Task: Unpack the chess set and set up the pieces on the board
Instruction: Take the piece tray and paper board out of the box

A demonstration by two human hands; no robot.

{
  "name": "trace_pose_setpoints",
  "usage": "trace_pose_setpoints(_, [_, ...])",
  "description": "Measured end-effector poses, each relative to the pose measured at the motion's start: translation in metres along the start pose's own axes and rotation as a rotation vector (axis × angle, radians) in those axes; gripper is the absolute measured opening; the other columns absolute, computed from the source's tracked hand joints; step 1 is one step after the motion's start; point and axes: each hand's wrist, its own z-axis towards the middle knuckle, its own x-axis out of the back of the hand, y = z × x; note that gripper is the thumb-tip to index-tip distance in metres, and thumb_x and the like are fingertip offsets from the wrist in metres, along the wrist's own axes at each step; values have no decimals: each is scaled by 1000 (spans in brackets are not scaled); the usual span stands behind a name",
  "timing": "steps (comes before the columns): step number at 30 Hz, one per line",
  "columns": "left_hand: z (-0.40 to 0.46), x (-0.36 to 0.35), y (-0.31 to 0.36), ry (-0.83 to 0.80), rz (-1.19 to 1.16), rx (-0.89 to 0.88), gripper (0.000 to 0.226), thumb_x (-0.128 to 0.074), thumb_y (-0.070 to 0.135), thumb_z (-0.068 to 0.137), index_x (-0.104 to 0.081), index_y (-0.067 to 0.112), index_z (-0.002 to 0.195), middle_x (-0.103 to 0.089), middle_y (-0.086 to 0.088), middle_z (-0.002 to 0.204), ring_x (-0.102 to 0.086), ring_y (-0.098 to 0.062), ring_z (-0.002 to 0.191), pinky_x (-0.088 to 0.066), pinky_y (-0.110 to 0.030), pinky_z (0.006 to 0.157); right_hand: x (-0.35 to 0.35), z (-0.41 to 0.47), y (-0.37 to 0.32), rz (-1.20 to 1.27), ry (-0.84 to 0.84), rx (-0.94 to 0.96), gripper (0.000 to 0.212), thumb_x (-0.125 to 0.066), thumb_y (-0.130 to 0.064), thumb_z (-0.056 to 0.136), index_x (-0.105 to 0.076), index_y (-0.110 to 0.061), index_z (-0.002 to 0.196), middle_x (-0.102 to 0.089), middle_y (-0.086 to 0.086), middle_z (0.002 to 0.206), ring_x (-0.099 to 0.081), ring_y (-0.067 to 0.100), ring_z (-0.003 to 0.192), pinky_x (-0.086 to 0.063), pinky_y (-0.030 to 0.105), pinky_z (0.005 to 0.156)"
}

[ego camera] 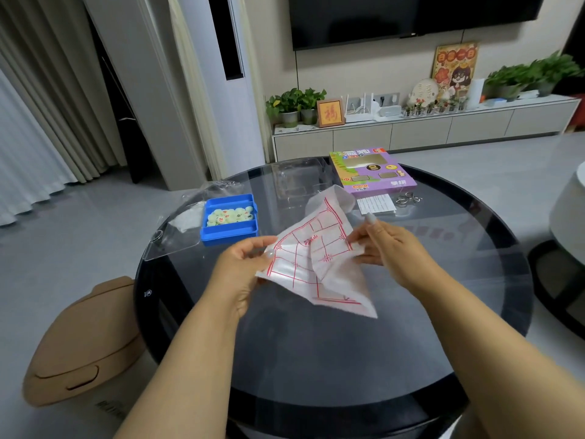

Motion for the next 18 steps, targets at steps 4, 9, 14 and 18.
trace_pose_setpoints(4, [0,5,-1,-32,43,-1,30,-63,-7,84,-73,11,106,-75,-10,97,-71,-29,92,-54,-45,89,11,7,7,-76,39,-17,54,-34,-52,96,-72,-15,85,-70,14,100,-64,30,95,-50,39,89])
trace_pose_setpoints(9, [6,8,-7,74,31,52,31,-57,-10,86,-72,16,96,-75,-10,91,-71,-29,91,-54,-43,91,24,13,13,-166,68,-52,61,-28,-59,95,-73,-21,79,-73,1,95,-66,19,99,-46,40,99])
trace_pose_setpoints(14, [14,14,-11,173,-1,151,25,-62,-9,84,-68,6,104,-73,-13,93,-68,-30,97,-53,-45,92,32,13,11,-466,162,-124,60,-25,-53,98,-73,-19,86,-68,4,97,-59,22,97,-44,37,92])
trace_pose_setpoints(18, [15,22,-13,205,43,234,33,-63,-15,78,-69,3,105,-71,-18,97,-67,-32,96,-54,-46,90,33,17,14,-717,152,-194,68,-17,-45,101,-69,-1,95,-63,16,102,-54,33,98,-41,35,85])
